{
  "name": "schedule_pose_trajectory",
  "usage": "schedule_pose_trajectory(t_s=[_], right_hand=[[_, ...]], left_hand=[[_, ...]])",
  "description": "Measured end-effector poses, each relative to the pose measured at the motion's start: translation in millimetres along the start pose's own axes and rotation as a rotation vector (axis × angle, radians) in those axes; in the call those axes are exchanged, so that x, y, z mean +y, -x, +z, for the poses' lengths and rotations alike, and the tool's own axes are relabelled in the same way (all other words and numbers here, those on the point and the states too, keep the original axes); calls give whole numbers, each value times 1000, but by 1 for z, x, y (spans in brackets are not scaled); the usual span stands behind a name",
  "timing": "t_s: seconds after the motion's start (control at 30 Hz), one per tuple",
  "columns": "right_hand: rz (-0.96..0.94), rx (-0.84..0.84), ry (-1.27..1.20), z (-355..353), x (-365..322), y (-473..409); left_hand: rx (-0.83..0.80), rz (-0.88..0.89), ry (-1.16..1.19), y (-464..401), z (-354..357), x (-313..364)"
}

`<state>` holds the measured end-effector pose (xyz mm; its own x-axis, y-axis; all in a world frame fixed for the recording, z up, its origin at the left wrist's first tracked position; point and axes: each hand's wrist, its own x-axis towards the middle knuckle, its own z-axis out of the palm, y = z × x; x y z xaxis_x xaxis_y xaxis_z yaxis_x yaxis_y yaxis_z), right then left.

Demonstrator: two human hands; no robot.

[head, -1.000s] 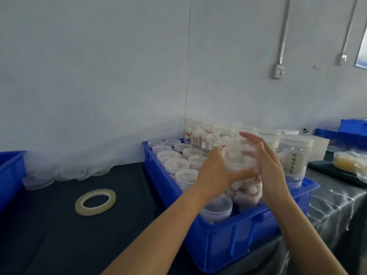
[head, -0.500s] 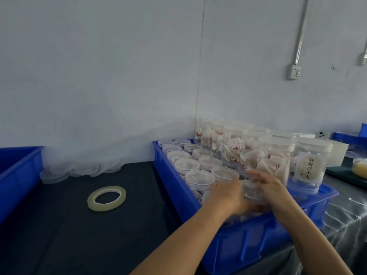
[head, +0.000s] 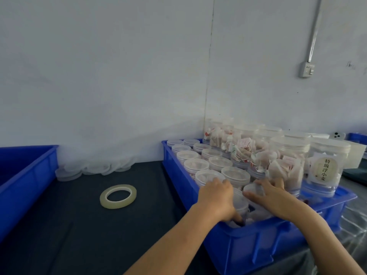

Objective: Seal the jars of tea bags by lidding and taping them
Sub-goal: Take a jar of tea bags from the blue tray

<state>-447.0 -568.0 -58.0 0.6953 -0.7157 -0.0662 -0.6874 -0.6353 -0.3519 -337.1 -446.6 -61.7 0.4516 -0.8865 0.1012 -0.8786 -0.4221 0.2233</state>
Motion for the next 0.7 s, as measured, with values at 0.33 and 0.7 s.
schedule_pose_trajectory(t_s=[0.33, 0.7], right_hand=[[35, 165, 199, 18, -7, -6], [-76, 333, 259, 45, -104, -5]], left_hand=[[108, 29, -83, 5, 1, 0], [293, 22, 195, 37, -16, -87]])
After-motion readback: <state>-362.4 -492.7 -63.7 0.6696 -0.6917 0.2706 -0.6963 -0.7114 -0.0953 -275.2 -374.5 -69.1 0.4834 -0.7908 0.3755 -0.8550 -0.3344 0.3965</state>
